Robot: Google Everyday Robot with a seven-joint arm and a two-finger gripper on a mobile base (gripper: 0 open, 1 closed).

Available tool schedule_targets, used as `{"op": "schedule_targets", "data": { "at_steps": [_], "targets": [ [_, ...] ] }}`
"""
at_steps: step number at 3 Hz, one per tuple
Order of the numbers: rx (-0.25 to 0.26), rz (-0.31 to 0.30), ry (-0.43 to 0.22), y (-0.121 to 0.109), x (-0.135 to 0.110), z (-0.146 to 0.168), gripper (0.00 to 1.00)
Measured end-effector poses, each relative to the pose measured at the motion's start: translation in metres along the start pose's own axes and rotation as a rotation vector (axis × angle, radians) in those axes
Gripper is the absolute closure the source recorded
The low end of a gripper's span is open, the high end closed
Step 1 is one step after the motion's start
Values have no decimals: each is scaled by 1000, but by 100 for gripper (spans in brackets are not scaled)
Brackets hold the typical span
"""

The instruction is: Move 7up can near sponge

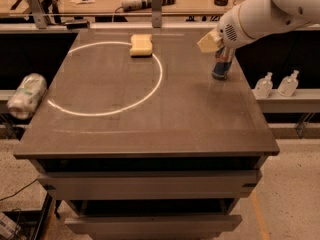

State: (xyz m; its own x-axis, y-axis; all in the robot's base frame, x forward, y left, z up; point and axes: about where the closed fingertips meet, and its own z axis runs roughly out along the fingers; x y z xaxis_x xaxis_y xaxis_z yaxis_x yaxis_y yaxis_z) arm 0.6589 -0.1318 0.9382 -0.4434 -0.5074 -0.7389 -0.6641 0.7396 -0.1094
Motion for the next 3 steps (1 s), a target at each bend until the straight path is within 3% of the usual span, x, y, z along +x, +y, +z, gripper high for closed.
{"op": "schedule_targets", "data": {
  "at_steps": [3],
  "targets": [
    [-8,-6,1,5,-2,3,12]
  ]
}}
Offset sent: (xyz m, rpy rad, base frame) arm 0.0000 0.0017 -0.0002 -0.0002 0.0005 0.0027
